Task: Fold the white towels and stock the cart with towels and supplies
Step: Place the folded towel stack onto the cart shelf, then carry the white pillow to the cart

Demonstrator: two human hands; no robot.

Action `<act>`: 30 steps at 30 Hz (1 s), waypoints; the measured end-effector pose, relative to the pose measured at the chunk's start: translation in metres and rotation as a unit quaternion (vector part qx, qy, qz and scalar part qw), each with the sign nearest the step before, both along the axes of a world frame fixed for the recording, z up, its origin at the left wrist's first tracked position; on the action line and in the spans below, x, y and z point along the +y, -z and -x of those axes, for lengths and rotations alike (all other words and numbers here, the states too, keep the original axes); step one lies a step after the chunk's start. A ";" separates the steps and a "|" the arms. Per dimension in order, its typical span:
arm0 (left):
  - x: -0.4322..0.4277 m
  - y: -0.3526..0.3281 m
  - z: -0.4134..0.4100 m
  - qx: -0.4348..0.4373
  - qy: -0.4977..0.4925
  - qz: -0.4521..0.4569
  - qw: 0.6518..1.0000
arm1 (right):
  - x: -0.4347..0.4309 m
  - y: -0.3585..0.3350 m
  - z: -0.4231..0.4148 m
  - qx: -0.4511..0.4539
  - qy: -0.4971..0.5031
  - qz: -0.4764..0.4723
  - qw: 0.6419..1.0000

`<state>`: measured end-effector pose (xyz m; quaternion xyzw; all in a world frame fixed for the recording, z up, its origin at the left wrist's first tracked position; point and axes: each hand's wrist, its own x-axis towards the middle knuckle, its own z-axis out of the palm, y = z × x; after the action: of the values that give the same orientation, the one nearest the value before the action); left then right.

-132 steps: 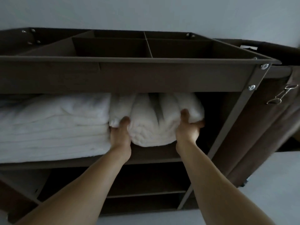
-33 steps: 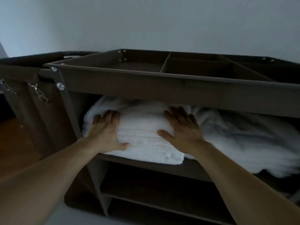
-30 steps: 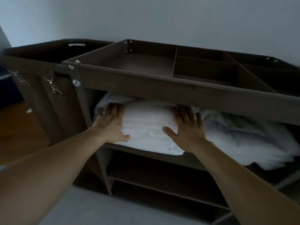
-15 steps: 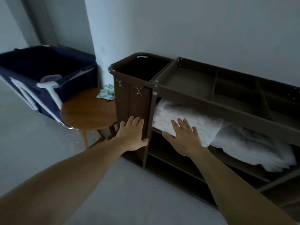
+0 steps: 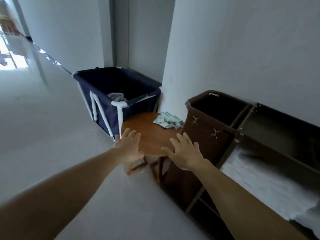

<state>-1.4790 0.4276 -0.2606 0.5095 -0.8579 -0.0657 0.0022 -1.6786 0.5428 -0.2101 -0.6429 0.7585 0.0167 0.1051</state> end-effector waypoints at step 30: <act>-0.619 -0.046 -0.204 -0.018 -0.105 0.050 0.993 | -0.711 0.027 -0.193 -0.033 -0.129 0.011 0.991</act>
<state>-1.2754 -0.1916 -0.2146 0.5971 -0.8019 -0.0126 0.0189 -1.4859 -0.1683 -0.2372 -0.7367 0.6654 0.0005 0.1205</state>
